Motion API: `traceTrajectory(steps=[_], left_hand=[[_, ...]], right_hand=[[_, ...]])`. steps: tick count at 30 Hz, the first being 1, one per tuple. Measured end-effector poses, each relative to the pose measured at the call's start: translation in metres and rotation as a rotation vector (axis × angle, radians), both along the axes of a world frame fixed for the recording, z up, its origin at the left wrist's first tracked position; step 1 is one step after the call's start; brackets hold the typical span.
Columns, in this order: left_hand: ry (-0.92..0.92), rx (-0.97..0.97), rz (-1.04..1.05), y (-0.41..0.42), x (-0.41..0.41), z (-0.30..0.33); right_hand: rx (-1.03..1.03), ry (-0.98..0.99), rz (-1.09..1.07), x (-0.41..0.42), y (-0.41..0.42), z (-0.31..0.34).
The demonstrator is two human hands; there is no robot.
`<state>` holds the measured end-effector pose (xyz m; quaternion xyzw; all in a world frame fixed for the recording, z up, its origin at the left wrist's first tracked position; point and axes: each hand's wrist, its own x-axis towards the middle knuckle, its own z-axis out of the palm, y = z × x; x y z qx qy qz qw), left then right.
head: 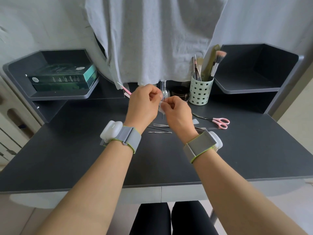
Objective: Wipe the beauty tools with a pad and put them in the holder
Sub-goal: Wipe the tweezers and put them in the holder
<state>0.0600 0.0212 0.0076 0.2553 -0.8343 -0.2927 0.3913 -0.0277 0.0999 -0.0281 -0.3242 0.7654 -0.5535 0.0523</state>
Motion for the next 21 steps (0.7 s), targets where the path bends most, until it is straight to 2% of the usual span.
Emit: traceTrajectory(steps=[9,21], left_hand=[[-0.092,-0.055,-0.015,-0.0022,-0.0023,0.001],[-0.06,-0.064,0.02,-0.006,-0.004,0.0072]], right_hand=[[0.013,0.004,0.034,0.0046,0.0003,0.0014],[0.003,0.006,0.063,0.0066,0.0001,0.004]])
